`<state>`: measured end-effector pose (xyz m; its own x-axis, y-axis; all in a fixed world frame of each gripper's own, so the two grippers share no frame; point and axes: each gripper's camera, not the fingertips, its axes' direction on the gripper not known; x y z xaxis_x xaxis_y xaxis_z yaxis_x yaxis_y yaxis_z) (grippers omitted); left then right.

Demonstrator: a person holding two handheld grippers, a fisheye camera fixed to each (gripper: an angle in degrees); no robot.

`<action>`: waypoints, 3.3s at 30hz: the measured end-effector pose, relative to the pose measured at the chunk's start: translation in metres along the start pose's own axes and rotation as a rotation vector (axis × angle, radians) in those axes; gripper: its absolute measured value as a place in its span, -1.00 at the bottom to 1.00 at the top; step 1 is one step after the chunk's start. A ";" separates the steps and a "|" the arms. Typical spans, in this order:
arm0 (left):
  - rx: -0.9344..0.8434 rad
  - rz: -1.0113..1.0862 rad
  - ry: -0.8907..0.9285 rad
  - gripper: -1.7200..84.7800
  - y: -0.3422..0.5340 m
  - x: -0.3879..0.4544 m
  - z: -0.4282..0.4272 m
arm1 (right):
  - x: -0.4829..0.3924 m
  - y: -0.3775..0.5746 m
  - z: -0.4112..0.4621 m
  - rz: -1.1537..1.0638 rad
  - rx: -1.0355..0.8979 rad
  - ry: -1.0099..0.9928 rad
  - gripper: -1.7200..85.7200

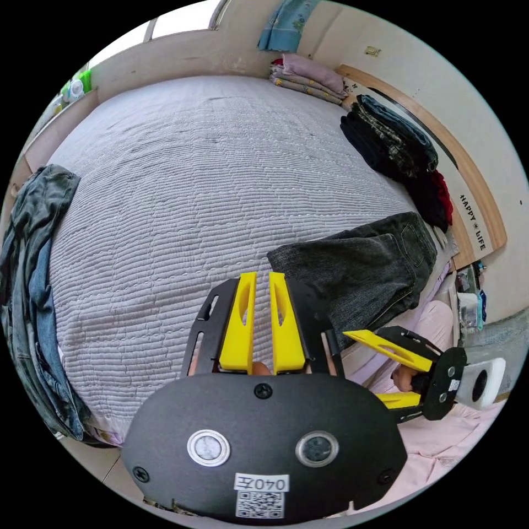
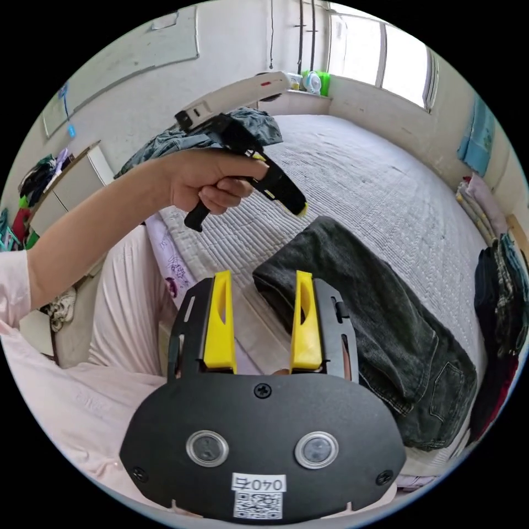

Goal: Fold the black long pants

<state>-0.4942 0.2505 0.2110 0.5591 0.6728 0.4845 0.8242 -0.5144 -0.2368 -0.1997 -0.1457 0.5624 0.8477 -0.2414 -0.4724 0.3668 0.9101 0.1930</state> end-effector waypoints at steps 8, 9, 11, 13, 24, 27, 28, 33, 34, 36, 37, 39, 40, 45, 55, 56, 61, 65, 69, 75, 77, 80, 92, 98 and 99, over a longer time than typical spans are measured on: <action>-0.025 -0.003 0.131 -0.83 -0.045 -0.001 -0.020 | -0.049 0.002 0.045 -0.065 -0.041 0.184 -0.71; -0.024 -0.001 0.142 -0.83 -0.047 0.000 -0.022 | -0.053 0.004 0.046 -0.069 -0.037 0.202 -0.72; -0.014 -0.006 0.203 -0.82 -0.058 0.001 -0.029 | -0.053 0.005 0.046 -0.048 -0.033 0.171 -0.72; -0.022 -0.024 0.257 -0.82 -0.066 0.000 -0.029 | -0.051 0.007 0.046 -0.013 -0.027 0.133 -0.72; -0.080 0.038 0.147 -0.89 -0.093 0.044 -0.029 | -0.100 0.021 0.070 -0.145 -0.039 0.372 -0.76; -0.040 0.045 0.209 -0.97 -0.093 0.048 -0.041 | -0.109 0.027 0.072 -0.211 -0.053 0.458 -0.85; -0.031 0.037 0.242 -0.98 -0.093 0.046 -0.044 | -0.113 0.029 0.073 -0.244 -0.062 0.511 -0.87; 0.012 0.025 0.373 -0.99 -0.082 0.030 -0.065 | -0.116 0.026 0.064 -0.277 -0.088 0.529 -0.92; 0.028 0.033 0.382 -0.99 -0.077 0.028 -0.073 | -0.116 0.024 0.060 -0.272 -0.085 0.514 -0.93; 0.048 0.050 0.327 -0.99 -0.066 0.027 -0.090 | -0.119 0.019 0.052 -0.267 -0.052 0.461 -0.93; 0.057 0.071 0.257 -0.99 -0.056 0.026 -0.103 | -0.124 0.013 0.047 -0.277 -0.030 0.424 -0.93; 0.069 0.081 0.166 -0.99 -0.037 0.019 -0.124 | -0.135 0.003 0.040 -0.297 0.003 0.361 -0.93; 0.084 0.067 0.129 -0.99 -0.022 0.010 -0.142 | -0.141 -0.003 0.033 -0.303 0.037 0.297 -0.93; 0.188 -0.031 0.072 -0.99 0.054 -0.024 -0.225 | -0.149 -0.023 -0.007 -0.314 0.169 -0.017 -0.92; 0.311 -0.108 0.126 -0.97 0.095 0.013 -0.262 | -0.032 0.010 -0.101 -0.142 0.343 -0.297 -0.90; 0.333 -0.091 0.165 -0.97 0.088 0.030 -0.259 | -0.019 0.015 -0.108 -0.119 0.357 -0.303 -0.90; 0.367 0.014 0.257 -0.94 0.053 0.116 -0.235 | 0.109 0.076 -0.173 0.096 0.464 -0.377 -0.91; 0.321 0.119 0.243 -0.93 0.020 0.199 -0.184 | 0.196 0.126 -0.194 0.261 0.520 -0.448 -0.92; 0.253 0.216 0.197 -0.94 -0.003 0.266 -0.122 | 0.284 0.187 -0.199 0.414 0.581 -0.521 -0.92; 0.118 0.292 0.110 -0.95 -0.022 0.342 0.013 | 0.389 0.260 -0.177 0.637 0.577 -0.580 -0.92; 0.049 0.295 0.075 -0.96 -0.024 0.355 0.074 | 0.414 0.275 -0.165 0.696 0.547 -0.589 -0.91; -0.015 0.269 0.100 -0.97 -0.018 0.352 0.140 | 0.448 0.295 -0.142 0.791 0.509 -0.635 -0.91; 0.413 0.328 0.410 -0.96 0.109 0.291 0.099 | 0.500 0.315 -0.130 0.990 0.425 -0.735 -0.72; 0.449 0.399 -0.057 -0.98 0.240 0.247 0.109 | 0.453 0.248 -0.222 0.745 0.376 -0.163 -0.93; 0.421 0.410 -0.107 -0.98 0.250 0.246 0.119 | 0.439 0.224 -0.223 0.667 0.340 -0.132 -0.96</action>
<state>-0.1400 0.3506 0.1705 0.8270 0.5252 0.2007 0.4919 -0.5030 -0.7106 0.1692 0.0269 0.2058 0.9623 0.2654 -0.0599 -0.1595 0.7288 0.6659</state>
